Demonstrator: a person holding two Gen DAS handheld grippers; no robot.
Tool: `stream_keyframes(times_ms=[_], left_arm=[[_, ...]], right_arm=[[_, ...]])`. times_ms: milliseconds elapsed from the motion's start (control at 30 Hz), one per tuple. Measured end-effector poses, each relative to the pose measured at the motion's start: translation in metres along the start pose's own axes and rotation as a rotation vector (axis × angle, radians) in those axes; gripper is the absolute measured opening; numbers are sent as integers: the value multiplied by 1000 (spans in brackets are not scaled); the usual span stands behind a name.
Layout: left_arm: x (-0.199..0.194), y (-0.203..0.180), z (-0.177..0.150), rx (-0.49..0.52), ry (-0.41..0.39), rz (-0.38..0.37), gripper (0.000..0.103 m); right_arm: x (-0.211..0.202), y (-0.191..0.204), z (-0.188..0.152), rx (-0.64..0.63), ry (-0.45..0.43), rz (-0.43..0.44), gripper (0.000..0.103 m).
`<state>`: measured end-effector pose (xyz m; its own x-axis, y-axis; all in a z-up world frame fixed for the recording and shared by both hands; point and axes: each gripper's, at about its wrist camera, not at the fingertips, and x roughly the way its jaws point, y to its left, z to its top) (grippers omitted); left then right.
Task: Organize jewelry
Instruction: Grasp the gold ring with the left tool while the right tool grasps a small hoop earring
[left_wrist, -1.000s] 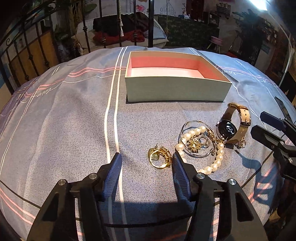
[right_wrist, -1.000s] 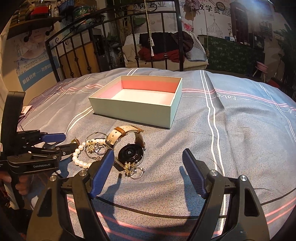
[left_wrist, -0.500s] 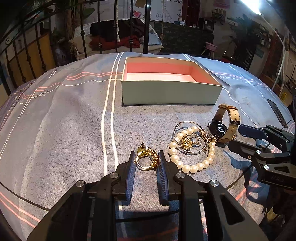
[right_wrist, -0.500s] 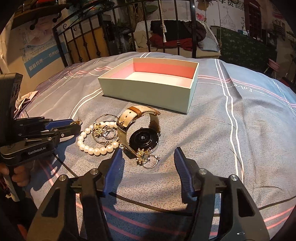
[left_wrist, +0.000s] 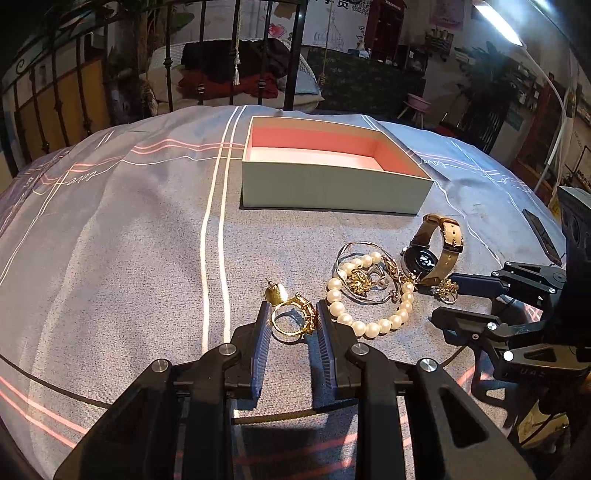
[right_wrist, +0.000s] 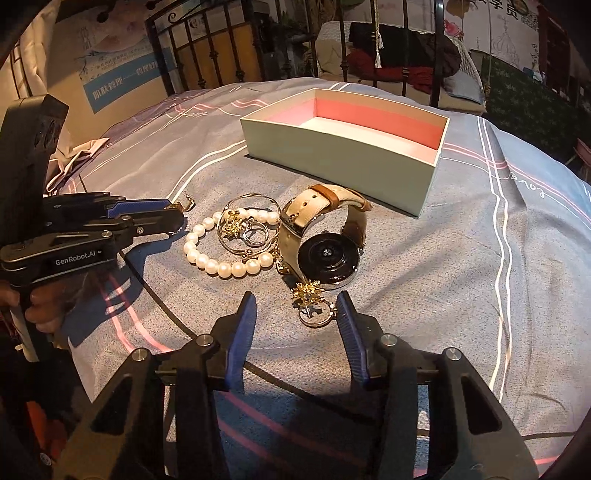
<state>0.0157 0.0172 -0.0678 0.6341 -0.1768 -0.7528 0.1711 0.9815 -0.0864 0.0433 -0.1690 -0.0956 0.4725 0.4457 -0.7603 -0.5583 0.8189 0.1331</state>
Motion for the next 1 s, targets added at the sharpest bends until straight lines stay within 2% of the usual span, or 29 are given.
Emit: stream_keyframes(times_ms=[67,100,367,500,700,833,1000], left_arm=[[-2,-1,-1,3,-3,-3,24],[-3,-1,-1,1,-4,-5,24],[-10,-3,-1,-5,-21,-16,24],[-16,-5,-1,-2,-40,-32,24],[-23,-10,4,12,-67,-45,24],[-28,-12,16,25,-95,-51,24],[-25,-15,49,49,-137,-24,24]], right_arm=[[-1,-1,0,2,3,-14,26],[-1,-2,-1,6,5,-17,22],[-13,8,-6,-25,-37,-79,22],[-38,13,-2,-18,-112,-36,22],[-64,21,12,-41,-182,-53,22],[-68,22,24,-55,-211,-49,22],[-60,13,51,-43,-256,-60,22]])
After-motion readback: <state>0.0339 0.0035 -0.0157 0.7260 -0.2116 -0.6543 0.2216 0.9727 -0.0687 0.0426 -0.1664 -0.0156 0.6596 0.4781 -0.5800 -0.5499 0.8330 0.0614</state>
